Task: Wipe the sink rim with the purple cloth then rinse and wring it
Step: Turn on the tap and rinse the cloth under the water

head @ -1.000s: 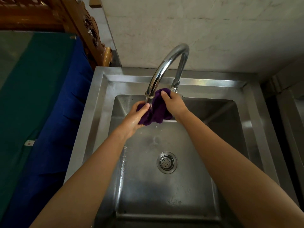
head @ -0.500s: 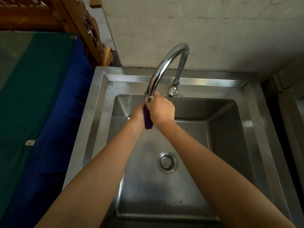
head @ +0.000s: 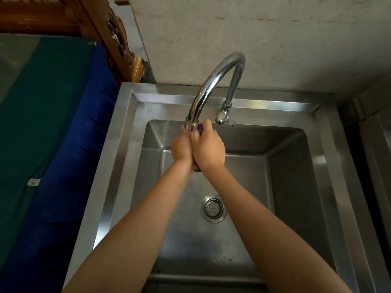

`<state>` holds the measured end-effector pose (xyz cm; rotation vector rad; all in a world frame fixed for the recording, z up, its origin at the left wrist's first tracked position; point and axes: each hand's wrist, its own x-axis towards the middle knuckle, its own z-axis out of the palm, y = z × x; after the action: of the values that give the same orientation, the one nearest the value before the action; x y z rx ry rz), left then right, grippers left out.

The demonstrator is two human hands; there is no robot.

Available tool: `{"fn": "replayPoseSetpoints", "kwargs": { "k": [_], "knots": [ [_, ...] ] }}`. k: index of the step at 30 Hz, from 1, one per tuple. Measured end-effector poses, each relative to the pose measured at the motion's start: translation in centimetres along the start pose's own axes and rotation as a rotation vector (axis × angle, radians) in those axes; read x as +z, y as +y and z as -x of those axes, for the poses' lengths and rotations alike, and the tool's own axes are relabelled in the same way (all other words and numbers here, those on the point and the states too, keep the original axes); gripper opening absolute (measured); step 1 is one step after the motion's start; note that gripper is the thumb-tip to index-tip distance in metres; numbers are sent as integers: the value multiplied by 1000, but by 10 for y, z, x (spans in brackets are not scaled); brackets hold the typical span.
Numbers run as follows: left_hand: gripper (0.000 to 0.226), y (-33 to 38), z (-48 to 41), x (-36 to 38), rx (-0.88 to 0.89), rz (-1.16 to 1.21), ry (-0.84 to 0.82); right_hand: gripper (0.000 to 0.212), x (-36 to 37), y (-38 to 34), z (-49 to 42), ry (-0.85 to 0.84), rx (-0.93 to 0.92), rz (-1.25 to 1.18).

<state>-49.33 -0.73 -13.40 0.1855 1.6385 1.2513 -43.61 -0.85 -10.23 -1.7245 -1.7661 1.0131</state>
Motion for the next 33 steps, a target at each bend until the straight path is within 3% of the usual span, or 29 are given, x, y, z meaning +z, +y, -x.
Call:
{"fn": "replayPoseSetpoints", "kwargs": {
  "k": [4,9,14,20,24,28,31,33],
  "knots": [
    [46,-3,-3,-1,130,-179,108,34,3,9,-21,-29,95,-39],
    [40,-5,2,2,325,-456,14,32,6,34,-43,-154,272,-355],
    [35,-27,-23,-7,138,-256,55,45,8,61,-43,-296,305,-177],
    [36,-36,-53,-9,-80,93,42,16,34,57,-6,-218,5,-138],
    [43,-50,-50,-3,-134,213,-136,37,41,43,-13,-39,6,127],
    [36,-65,-55,-4,-79,-18,-53,40,50,59,-43,39,120,114],
    [37,-71,-59,-4,39,-298,50,41,56,78,-58,-33,292,-55],
    [40,-73,-62,-5,63,-300,56,39,55,86,-56,-62,270,-106]
  ]
}}
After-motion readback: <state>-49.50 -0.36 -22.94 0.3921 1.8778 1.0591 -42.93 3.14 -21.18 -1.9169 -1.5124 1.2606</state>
